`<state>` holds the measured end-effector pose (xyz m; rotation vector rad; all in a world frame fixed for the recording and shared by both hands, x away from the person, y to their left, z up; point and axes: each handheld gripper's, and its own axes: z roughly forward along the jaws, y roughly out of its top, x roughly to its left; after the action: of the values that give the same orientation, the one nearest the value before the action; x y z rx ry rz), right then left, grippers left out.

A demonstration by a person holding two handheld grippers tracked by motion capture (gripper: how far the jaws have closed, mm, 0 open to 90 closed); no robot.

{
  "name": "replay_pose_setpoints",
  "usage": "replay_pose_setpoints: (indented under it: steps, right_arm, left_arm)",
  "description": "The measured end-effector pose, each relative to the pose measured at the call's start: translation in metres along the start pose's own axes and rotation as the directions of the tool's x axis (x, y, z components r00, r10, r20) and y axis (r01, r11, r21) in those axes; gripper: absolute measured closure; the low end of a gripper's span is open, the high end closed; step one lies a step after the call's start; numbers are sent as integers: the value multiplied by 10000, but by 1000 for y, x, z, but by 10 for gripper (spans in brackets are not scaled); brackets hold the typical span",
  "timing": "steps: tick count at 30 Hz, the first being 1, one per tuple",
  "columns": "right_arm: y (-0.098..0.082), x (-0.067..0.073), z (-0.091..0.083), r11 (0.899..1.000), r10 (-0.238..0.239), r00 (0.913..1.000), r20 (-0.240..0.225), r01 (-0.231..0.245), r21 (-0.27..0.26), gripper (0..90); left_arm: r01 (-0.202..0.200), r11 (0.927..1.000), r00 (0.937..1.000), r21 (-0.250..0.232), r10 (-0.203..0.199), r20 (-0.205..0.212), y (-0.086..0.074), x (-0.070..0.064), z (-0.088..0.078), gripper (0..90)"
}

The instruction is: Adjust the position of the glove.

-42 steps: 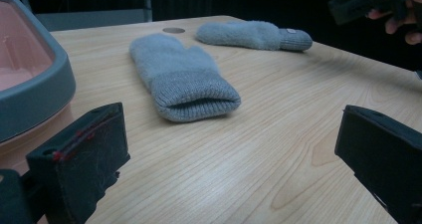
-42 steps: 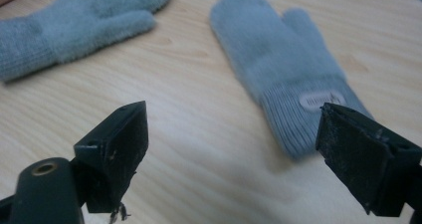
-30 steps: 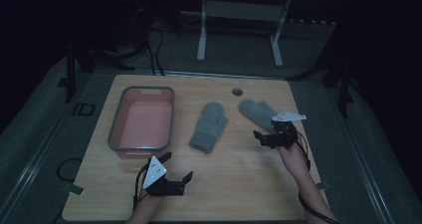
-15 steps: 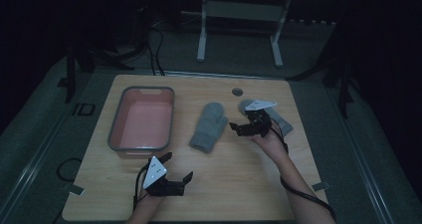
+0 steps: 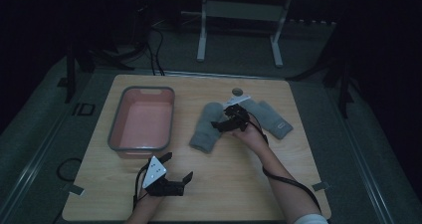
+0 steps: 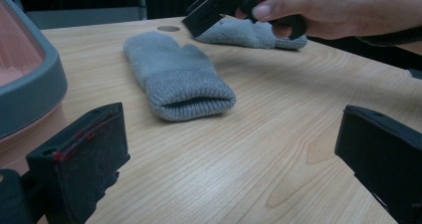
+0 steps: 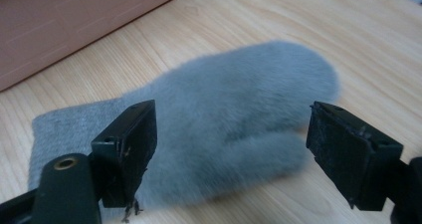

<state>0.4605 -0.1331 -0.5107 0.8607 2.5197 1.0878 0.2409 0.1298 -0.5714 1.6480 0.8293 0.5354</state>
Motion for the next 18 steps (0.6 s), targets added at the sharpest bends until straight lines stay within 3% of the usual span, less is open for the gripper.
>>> replay_pose_setpoints:
  steps: [2,5,13,18]
  right_arm:
    - [0,0,0,10000,0,10000,0,0,0,216]
    - [8,3,18,9988,-371,9993,-106,374,311,275]
    - [6,3,47,9945,-577,9981,-214,593,863,365]
    - [2,4,53,9921,-856,9962,-179,868,907,446]
  left_arm:
    - [-4,10000,10000,1,4,6,0,0,0,6]
    - [24,10000,10000,37,-24,39,0,0,0,6]
    - [65,10000,10000,38,-65,58,0,1,0,6]
    - [70,10000,10000,41,-70,64,0,1,0,6]
